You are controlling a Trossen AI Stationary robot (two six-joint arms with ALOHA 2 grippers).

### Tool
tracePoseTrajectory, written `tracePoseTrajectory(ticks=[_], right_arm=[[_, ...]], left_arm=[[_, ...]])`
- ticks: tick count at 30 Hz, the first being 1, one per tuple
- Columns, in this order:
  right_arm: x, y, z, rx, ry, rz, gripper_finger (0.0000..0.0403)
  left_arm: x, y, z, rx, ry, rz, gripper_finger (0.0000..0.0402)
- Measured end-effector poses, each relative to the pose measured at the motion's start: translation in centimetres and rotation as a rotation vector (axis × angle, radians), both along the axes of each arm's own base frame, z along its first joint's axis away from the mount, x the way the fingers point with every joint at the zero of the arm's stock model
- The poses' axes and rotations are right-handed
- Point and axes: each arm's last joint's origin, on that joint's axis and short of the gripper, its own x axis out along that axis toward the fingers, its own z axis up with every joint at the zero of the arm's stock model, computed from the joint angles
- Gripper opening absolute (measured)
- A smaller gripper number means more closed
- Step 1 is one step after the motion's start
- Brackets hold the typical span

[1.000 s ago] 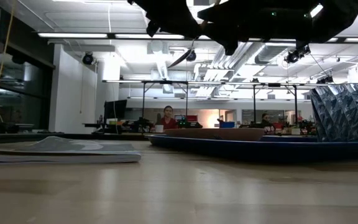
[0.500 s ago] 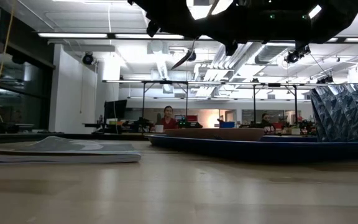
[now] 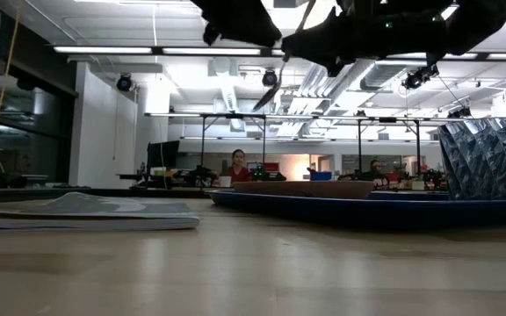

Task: Pick and place plate/cup/fork/spoon on tray
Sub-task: Put the yellow spoon on the right side of the iridescent fork on the blue tray

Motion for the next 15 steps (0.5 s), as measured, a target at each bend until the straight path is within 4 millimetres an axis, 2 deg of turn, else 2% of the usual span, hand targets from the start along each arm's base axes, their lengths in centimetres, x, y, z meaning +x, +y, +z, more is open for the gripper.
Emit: tracePoseTrajectory(ticks=[5, 9, 11, 15], right_arm=[[-1.3, -0.5, 1.0, 0.006, 0.045, -0.03, 0.0033], [-2.9, -0.7, 1.6, 0.054, 0.118, -0.043, 0.0033], [-3.6, -0.3, 1.6, 0.087, 0.171, -0.029, 0.0033], [-5.1, 1.4, 1.1, 0.173, 0.306, 0.026, 0.0033]], left_arm=[[-1.4, 0.1, 1.5, 0.002, -0.011, -0.002, 0.0129], [-3.3, -0.3, 3.1, -0.017, -0.031, -0.01, 0.0141], [-4.1, -0.8, 3.1, -0.016, -0.058, -0.025, 0.014], [-5.7, -2.1, 1.6, 0.015, -0.183, -0.046, 0.0136]])
